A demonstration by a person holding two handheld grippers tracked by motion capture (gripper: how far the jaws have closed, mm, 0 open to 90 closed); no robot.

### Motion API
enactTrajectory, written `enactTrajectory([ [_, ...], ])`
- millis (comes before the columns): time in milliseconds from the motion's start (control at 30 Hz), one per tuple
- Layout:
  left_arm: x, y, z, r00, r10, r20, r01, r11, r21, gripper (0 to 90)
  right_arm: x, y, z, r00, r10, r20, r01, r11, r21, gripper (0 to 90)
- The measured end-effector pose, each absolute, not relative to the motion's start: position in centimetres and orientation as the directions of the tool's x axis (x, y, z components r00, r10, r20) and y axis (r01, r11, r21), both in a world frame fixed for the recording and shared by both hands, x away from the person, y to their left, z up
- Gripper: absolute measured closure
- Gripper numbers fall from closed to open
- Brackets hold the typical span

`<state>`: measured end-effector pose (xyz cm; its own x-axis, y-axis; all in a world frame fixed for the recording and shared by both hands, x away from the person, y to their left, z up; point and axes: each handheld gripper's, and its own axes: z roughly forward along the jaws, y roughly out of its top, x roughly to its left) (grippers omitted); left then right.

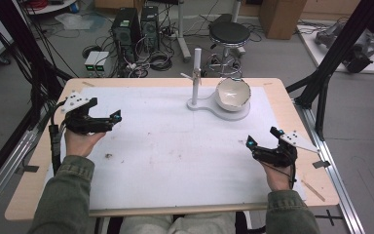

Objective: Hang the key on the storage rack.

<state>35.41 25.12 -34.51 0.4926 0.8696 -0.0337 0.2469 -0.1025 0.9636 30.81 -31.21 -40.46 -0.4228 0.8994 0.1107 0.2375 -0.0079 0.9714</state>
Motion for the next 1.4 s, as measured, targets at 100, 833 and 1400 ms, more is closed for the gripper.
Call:
enactTrajectory([
  [100,35.1,25.4,-34.8,0.487,0.873,-0.040,0.246,-0.093,0.965,1.6,30.8,-31.2,-40.5,-0.422,0.900,0.111,0.238,-0.008,0.971,0.4],
  [833,30.4,29.8,-38.4,0.228,0.973,-0.035,0.124,0.006,0.992,1.7,30.7,-31.8,-40.5,-0.401,0.906,0.133,0.241,-0.036,0.970,0.4],
  [1400,27.3,31.9,-39.7,0.093,0.993,-0.070,0.046,0.066,0.997,1.6,30.2,-32.7,-40.2,-0.353,0.925,0.139,0.201,-0.070,0.977,0.4],
])
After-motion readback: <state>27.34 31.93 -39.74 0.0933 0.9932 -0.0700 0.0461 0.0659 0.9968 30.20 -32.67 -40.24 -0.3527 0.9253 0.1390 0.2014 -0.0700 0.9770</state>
